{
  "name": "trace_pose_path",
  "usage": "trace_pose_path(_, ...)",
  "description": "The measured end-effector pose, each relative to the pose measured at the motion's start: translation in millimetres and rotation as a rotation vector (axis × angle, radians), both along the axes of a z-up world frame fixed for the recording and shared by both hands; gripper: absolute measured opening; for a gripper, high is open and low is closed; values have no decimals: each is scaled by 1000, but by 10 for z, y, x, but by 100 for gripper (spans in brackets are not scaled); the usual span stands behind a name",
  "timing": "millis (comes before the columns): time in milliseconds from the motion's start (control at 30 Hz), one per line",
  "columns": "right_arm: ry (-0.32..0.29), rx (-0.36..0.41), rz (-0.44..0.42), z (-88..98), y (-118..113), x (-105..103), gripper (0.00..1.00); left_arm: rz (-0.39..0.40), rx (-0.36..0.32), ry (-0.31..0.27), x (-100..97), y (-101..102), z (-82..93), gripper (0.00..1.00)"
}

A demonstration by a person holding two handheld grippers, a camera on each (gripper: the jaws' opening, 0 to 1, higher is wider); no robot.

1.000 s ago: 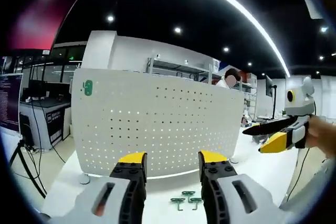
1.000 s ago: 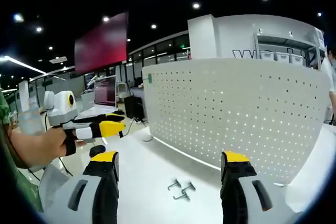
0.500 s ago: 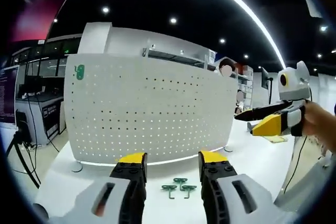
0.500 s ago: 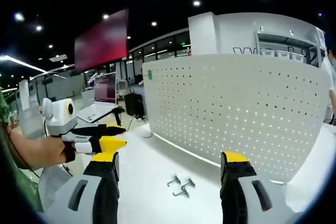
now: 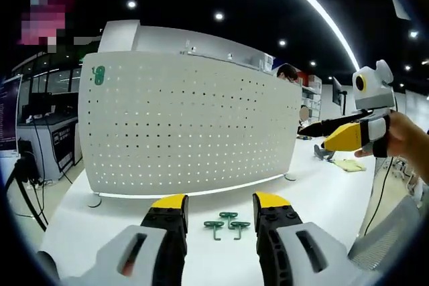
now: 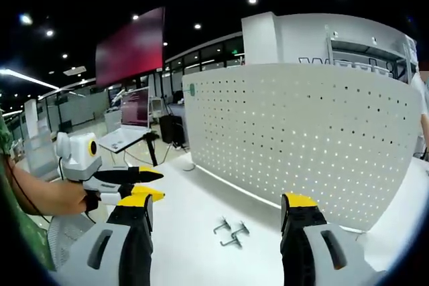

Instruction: Insert the hook assembly into the mounting plate slot until the hook locks in place.

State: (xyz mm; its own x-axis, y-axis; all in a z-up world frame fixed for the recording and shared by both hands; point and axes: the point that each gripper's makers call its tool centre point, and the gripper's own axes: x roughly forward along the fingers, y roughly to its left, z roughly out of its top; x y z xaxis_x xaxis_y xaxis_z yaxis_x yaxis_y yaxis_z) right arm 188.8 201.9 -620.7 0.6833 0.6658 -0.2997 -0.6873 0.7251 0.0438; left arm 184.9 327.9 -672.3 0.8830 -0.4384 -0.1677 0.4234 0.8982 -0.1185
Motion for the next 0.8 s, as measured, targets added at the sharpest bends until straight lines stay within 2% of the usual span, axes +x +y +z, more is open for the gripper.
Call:
trace_pose_path(333,17,-19,1,-130,-10,32,76,-15,5,18,-8,-31,-100,40)
trace_pose_path(800,73,-52,-15,-443,-79,179,73,-21,7,25,-9,-49,-138,40)
